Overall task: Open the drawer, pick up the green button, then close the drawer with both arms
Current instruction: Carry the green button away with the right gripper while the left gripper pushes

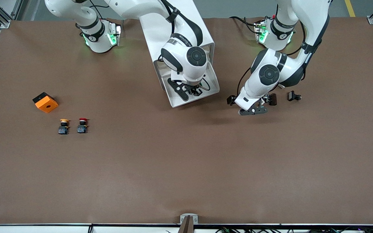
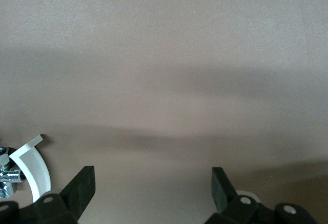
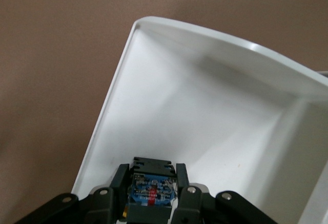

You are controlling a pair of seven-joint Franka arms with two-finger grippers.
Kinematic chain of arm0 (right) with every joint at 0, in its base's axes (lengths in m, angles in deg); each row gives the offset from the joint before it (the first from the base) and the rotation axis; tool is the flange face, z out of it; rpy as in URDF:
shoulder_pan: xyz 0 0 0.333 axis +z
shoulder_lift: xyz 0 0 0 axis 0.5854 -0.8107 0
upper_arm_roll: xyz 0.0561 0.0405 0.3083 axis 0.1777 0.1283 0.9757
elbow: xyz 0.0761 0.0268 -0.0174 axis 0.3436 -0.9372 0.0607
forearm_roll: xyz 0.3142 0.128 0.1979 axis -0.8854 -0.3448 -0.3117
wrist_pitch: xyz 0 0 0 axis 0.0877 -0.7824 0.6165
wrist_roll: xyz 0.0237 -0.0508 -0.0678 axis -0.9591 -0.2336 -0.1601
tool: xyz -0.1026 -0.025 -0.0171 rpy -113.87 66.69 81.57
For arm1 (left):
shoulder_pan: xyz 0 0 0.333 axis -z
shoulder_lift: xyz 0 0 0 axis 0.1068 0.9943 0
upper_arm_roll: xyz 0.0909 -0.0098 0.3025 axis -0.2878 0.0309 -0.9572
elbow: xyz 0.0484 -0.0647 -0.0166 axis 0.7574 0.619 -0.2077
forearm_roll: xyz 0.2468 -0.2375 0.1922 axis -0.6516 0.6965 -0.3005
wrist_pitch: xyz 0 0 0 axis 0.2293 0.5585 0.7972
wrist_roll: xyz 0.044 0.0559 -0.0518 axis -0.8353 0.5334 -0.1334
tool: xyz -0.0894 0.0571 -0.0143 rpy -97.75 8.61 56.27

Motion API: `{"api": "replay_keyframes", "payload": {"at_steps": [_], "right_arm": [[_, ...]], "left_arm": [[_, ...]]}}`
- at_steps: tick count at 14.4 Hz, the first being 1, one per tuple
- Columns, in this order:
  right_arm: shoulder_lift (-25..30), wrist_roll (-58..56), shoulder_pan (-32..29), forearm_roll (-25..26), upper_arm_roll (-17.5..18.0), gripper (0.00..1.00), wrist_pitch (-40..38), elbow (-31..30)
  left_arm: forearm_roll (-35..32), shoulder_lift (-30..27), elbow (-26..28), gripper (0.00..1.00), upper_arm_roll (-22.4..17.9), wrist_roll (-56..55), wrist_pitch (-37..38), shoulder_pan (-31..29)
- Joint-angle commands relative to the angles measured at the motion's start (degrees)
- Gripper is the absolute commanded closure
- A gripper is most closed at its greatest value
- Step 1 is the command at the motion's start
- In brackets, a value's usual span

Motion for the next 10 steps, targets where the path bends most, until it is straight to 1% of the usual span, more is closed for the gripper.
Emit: {"api": "replay_keyframes", "payload": {"at_steps": [1, 3, 5, 6, 8, 10], "right_arm": [[0.77, -0.64, -2.05, -3.29, 0.25, 0.77, -8.58, 5.83], [1.56, -5.36, -4.68, -4.09, 0.25, 0.77, -17.98, 11.11], [4.01, -13.42, -9.94, -5.05, 0.25, 0.76, -24.58, 12.97], [5.42, -19.91, -13.19, -5.14, 0.17, 0.76, -27.22, 13.06], [7.36, -33.7, -19.08, -4.62, -0.18, 0.76, -30.84, 13.06], [8.41, -48.29, -24.88, -3.48, -0.54, 0.76, -32.08, 12.63]], "left_arm": [[-0.95, -0.07, -0.94, 0.0, 0.28, -0.21, 1.23, -0.56], [-0.95, -0.16, -2.52, 0.0, 0.28, -0.56, 3.5, -0.56], [-0.95, -0.59, -3.32, 0.0, 0.37, -1.09, 4.66, -0.3], [-0.95, -0.51, -3.75, 0.0, 0.37, -1.44, 4.66, -0.3], [-0.86, 1.41, -6.03, 0.0, 0.37, -2.49, 4.57, 0.4], [-1.03, 4.14, -8.67, 0.0, 0.28, -2.76, 4.31, 1.19]]}}
